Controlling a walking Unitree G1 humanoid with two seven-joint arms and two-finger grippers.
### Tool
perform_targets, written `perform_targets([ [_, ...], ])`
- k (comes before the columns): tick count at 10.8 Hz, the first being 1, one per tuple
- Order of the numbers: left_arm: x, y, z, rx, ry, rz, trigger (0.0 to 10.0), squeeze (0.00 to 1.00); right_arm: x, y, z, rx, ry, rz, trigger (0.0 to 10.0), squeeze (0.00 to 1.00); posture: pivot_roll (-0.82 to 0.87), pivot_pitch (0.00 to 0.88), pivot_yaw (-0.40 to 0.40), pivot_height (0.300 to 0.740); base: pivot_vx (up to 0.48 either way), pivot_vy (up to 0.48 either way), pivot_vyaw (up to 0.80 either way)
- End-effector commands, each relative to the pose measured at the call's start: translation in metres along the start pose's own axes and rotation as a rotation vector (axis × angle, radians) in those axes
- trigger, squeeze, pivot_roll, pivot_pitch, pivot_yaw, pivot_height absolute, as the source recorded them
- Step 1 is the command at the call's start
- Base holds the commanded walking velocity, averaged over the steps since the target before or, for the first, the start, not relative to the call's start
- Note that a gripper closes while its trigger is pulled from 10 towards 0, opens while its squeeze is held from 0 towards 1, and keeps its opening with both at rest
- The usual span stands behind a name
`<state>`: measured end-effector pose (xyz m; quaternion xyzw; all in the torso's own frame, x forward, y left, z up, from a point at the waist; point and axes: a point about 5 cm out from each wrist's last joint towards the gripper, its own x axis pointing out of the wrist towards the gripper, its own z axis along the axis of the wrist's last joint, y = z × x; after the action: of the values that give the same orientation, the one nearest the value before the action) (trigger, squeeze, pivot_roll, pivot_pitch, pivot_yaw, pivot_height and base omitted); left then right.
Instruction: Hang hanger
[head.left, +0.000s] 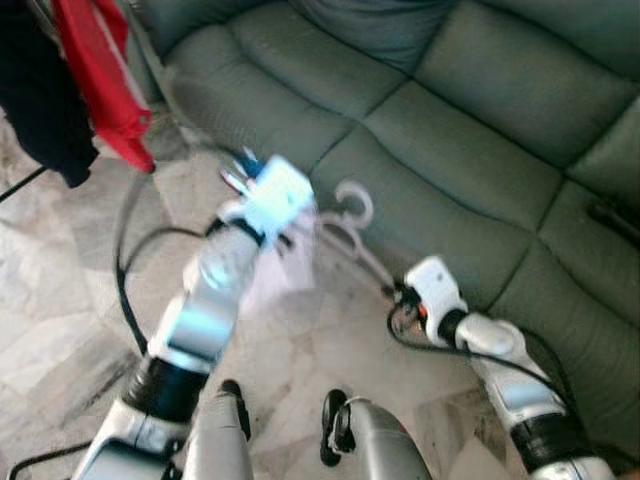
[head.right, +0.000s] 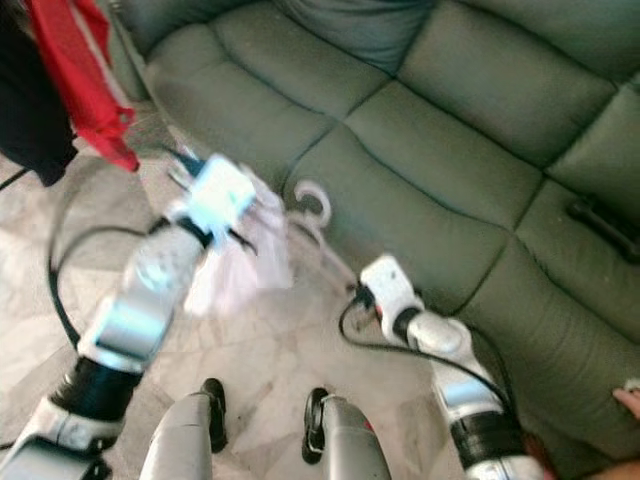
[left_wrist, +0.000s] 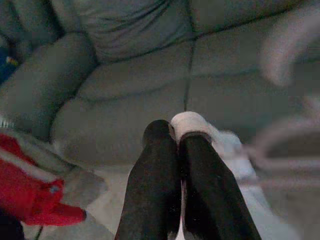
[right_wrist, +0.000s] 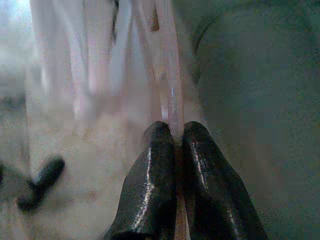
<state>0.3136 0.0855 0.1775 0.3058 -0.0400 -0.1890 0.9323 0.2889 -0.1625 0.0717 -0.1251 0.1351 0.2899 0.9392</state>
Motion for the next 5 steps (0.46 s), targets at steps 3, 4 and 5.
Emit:
perform_targets([
  [3,-0.011,-0.034,0.021,0.116,-0.158,-0.174,10.0,0.00,0.009,0.002,0.041,-0.016,-0.246,0.025,10.0,0.00,0.03,0.240,-0.070,0.740,0.000,0.000,0.00],
  [4,-0.015,-0.041,0.030,0.116,-0.220,-0.208,10.0,0.00,0.013,0.002,0.049,-0.022,-0.286,0.026,10.0,0.00,0.03,0.241,-0.070,0.740,0.000,0.000,0.00],
  [5,-0.018,-0.046,0.036,0.111,-0.253,-0.240,10.0,0.00,0.016,-0.004,0.056,-0.039,-0.326,-0.039,10.0,0.00,0.04,0.241,-0.071,0.740,0.000,0.000,0.00],
])
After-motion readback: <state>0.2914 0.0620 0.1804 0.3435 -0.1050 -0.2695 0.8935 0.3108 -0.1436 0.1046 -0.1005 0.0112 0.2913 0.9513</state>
